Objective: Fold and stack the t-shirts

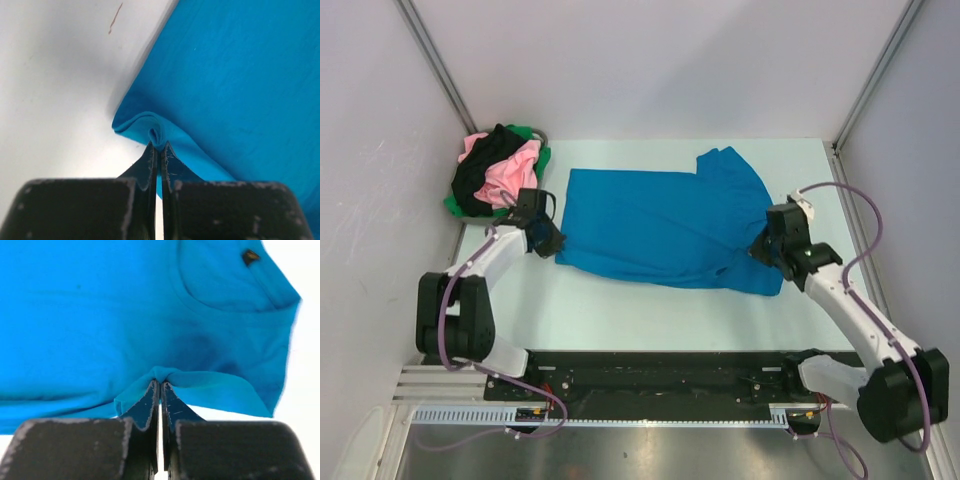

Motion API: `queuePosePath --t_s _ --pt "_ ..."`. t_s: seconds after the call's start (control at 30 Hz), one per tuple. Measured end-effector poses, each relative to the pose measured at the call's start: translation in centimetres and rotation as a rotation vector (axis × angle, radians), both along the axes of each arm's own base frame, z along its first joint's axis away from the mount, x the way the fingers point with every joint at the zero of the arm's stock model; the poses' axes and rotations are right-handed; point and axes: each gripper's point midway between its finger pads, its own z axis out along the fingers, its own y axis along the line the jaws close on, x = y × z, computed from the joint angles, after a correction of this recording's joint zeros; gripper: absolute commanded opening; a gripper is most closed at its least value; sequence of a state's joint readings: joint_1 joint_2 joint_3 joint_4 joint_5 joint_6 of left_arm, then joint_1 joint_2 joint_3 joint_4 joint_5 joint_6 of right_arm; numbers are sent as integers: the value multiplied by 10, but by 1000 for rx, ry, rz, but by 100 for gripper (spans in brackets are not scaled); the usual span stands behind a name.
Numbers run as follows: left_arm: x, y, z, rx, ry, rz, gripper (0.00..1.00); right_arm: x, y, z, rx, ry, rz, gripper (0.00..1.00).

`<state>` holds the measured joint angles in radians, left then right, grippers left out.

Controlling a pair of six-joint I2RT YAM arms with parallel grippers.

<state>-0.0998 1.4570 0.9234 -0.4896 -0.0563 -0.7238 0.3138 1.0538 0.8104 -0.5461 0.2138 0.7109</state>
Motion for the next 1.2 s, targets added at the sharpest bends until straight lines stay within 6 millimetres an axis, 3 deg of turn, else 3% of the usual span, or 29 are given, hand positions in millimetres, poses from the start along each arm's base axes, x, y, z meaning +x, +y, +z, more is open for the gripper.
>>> queuePosePath --t_s 0.23,0.43,0.63,0.87,1.07,1.17,1.2 --pt "28 -3 -9 2 30 1 0 63 32 35 50 -83 107 0" --pt "39 -3 -20 5 61 4 0 101 46 51 53 -125 152 0" --pt "48 -3 -25 3 78 14 8 125 43 36 40 -93 153 0" --pt "59 2 -26 -5 80 40 10 143 40 14 33 -44 152 0" --pt "69 4 -38 -16 107 65 32 165 40 5 36 -38 147 0" --pt "74 6 -41 -20 111 77 52 178 40 -1 36 -38 141 0" --pt "75 7 -42 -19 110 77 65 182 40 -3 36 -39 138 0"
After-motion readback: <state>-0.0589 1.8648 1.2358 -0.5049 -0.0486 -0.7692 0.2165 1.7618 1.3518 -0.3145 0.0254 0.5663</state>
